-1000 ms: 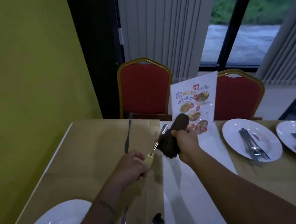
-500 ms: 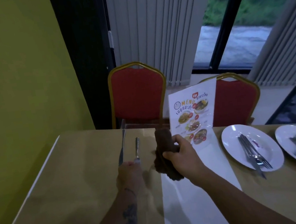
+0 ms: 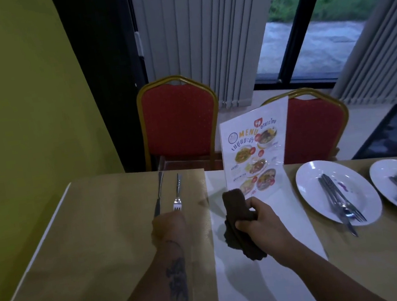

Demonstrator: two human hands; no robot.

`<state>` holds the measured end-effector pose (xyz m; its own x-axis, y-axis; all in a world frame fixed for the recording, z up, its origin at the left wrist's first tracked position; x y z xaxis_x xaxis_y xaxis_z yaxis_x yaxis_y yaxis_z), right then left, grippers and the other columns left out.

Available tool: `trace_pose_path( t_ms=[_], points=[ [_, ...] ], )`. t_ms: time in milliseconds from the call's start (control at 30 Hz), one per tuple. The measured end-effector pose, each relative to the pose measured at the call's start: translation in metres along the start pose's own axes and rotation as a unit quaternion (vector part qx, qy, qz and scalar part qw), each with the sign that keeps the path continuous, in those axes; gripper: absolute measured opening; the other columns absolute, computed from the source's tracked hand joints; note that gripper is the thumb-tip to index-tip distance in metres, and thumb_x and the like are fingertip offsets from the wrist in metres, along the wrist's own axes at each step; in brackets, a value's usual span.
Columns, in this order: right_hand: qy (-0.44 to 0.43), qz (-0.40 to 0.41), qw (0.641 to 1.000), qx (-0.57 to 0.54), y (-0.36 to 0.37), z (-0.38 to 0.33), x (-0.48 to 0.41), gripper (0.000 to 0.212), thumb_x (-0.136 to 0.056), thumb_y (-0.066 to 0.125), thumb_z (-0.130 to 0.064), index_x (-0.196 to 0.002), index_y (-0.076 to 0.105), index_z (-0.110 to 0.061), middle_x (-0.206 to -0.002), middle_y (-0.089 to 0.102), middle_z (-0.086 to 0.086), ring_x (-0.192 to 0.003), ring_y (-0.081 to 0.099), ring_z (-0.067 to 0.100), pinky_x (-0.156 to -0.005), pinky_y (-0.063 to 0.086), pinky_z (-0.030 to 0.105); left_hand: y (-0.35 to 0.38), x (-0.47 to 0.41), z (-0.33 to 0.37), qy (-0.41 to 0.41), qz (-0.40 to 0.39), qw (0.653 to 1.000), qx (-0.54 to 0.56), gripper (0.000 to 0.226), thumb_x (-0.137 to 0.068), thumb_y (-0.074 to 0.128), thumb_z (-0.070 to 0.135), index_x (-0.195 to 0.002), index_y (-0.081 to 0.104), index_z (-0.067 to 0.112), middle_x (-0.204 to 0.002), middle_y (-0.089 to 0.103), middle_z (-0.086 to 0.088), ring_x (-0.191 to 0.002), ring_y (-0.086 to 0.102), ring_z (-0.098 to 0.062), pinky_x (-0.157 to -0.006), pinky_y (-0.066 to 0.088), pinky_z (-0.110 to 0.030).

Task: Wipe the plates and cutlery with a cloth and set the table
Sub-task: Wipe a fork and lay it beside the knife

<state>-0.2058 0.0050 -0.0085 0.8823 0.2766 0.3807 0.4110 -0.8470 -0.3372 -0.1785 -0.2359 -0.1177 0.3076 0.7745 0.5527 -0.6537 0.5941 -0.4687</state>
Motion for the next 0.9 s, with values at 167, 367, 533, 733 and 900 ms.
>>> trace_pose_path(
  t_ms=[167,367,533,733,900],
  points=[
    [0.001,-0.009,1.0,-0.012,0.0,0.004,0.003,0.021,-0.089,0.055,0.007,-0.106,0.053,-0.006,-0.092,0.073,0.018,-0.074,0.076,0.026,-0.057,0.056,0.035,0.003,-0.003,-0.006,-0.047,0.002,0.997,0.065,0.034,-0.078,0.077,0.03,-0.074,0.062,0.0,-0.066,0.065,-0.009,-0.063,0.065,-0.022,-0.063,0.056,-0.03],
    [0.006,-0.004,1.0,0.003,-0.004,0.009,0.006,0.02,-0.088,0.059,0.001,-0.101,0.056,-0.013,-0.094,0.072,0.017,-0.083,0.074,0.034,-0.071,0.061,0.055,0.009,-0.005,-0.008,-0.063,-0.018,0.991,0.117,0.031,-0.08,0.077,0.03,-0.086,0.072,0.0,-0.07,0.071,-0.009,-0.06,0.064,-0.021,-0.053,0.048,-0.025],
    [0.014,0.009,1.0,0.0,-0.013,0.014,0.009,0.018,-0.088,0.058,0.002,-0.101,0.055,-0.011,-0.094,0.072,0.018,-0.082,0.073,0.037,-0.066,0.059,0.057,0.003,0.006,-0.008,-0.069,-0.039,0.99,0.115,0.032,-0.085,0.071,0.025,-0.098,0.069,-0.005,-0.083,0.071,-0.013,-0.071,0.065,-0.024,-0.053,0.044,-0.024],
    [0.014,0.011,1.0,0.01,-0.024,0.017,0.018,0.018,-0.089,0.059,0.003,-0.101,0.056,-0.01,-0.094,0.072,0.018,-0.081,0.074,0.035,-0.067,0.06,0.049,-0.006,0.026,-0.008,-0.062,-0.047,0.984,0.161,0.028,-0.085,0.064,0.028,-0.089,0.069,0.001,-0.073,0.072,-0.009,-0.059,0.064,-0.02,-0.057,0.052,-0.026],
    [0.01,0.028,1.0,-0.003,-0.06,0.03,0.032,0.011,-0.092,0.058,0.001,-0.101,0.056,-0.006,-0.087,0.07,0.011,-0.068,0.072,0.016,-0.061,0.06,0.031,0.024,0.075,0.003,-0.03,-0.182,0.971,0.155,0.022,-0.083,0.051,0.013,-0.097,0.065,0.005,-0.063,0.062,-0.009,-0.044,0.048,-0.018,-0.04,0.036,-0.019]
  ],
)
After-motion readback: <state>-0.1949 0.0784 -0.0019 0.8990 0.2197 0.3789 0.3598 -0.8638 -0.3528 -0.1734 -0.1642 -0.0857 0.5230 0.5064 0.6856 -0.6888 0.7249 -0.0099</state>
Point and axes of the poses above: each hand's wrist, its own x-axis away from the middle knuckle, its own y-axis out of the palm, z = x × y, the point moved 7 cm from there along -x, towards the middle knuckle
